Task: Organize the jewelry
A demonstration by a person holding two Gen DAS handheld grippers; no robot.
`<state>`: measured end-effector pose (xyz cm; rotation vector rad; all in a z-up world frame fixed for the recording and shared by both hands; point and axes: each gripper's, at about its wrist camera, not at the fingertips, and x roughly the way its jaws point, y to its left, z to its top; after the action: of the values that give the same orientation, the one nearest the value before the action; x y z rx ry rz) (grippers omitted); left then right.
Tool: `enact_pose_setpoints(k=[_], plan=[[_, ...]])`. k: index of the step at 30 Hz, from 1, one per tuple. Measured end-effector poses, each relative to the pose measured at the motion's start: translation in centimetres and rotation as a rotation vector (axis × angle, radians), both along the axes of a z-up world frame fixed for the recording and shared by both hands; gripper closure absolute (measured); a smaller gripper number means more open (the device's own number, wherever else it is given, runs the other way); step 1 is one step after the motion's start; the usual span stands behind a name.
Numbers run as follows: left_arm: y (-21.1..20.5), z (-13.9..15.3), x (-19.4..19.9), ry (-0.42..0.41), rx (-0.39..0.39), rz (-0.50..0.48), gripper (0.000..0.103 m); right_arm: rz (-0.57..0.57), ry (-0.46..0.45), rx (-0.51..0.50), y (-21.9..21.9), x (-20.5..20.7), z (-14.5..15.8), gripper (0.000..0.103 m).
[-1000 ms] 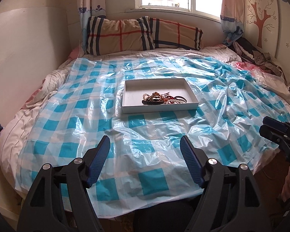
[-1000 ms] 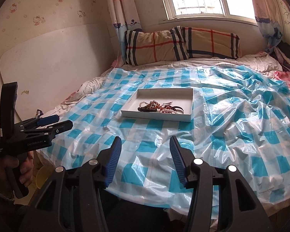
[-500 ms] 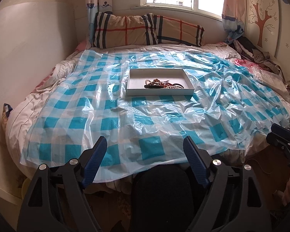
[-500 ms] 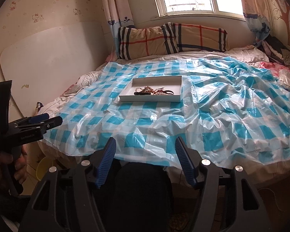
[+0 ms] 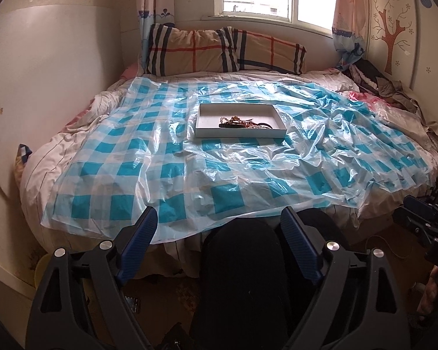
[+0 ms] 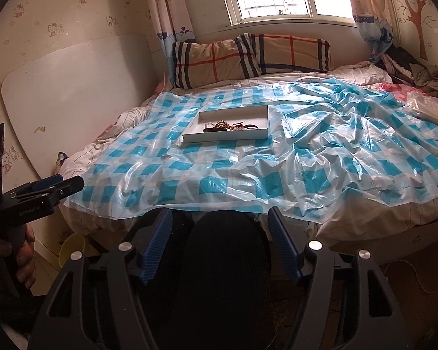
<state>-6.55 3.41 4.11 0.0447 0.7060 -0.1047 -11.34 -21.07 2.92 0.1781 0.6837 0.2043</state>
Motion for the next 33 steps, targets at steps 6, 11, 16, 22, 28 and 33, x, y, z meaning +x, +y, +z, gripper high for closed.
enact_pose_setpoints(k=[6, 11, 16, 22, 28, 33], plan=[[0.22, 0.43, -0.67, -0.016, -0.003, 0.009, 0.02, 0.012, -0.013, -0.006, 0.48, -0.52, 0.41, 0.036], [0.36, 0.38, -0.78, -0.013, -0.002, 0.012, 0.02, 0.02, -0.016, -0.005, 0.54, -0.55, 0.48, 0.035], [0.36, 0.33, -0.79, -0.014, -0.005, 0.015, 0.02, 0.024, -0.013, 0.0, 0.57, -0.47, 0.38, 0.034], [0.55, 0.02, -0.65, -0.006, -0.006, 0.018, 0.019, 0.032, -0.006, 0.003, 0.77, -0.31, 0.17, 0.034], [0.75, -0.1, -0.52, -0.005, -0.007, 0.024, 0.018, 0.035, -0.004, 0.003, 0.9, -0.27, 0.12, 0.033], [0.89, -0.21, -0.46, -0.004, -0.009, 0.028, 0.016, 0.034, -0.005, 0.003, 0.96, -0.25, 0.12, 0.032]])
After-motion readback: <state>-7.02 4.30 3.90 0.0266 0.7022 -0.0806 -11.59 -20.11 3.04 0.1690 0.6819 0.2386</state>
